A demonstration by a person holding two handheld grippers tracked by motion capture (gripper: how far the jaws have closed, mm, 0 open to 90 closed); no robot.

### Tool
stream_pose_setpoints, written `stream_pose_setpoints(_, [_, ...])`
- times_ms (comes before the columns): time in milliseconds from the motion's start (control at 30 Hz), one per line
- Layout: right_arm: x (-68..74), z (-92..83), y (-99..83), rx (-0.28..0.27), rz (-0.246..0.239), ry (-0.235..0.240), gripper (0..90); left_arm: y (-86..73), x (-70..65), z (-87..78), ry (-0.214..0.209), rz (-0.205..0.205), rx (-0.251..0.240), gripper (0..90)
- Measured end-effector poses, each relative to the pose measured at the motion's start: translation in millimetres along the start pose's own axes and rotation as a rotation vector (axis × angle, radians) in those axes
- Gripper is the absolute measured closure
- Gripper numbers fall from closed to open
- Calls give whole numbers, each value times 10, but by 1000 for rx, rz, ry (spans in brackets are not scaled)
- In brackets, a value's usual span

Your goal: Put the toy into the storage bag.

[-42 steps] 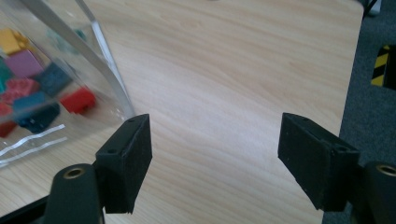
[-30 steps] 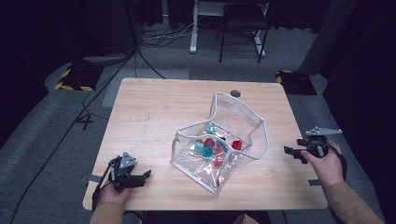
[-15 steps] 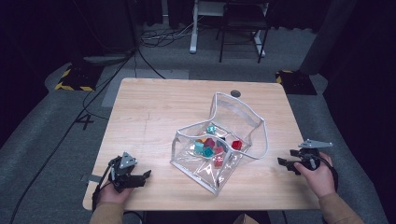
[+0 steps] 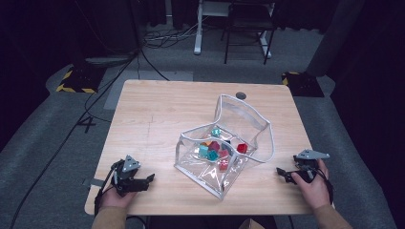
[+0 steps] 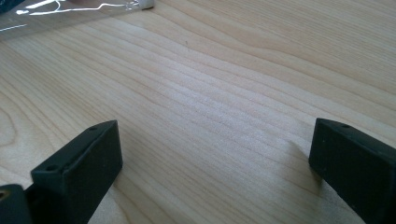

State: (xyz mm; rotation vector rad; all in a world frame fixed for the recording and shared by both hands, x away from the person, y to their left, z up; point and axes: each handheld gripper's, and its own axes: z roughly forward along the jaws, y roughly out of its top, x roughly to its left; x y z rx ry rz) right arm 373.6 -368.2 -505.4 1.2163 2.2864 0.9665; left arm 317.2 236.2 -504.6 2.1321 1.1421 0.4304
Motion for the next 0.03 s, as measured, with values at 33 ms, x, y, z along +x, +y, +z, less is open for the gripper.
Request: stream_pose_setpoints(33, [0, 0, 0, 0, 0, 0, 25, 0, 0, 0, 0, 0, 0, 203])
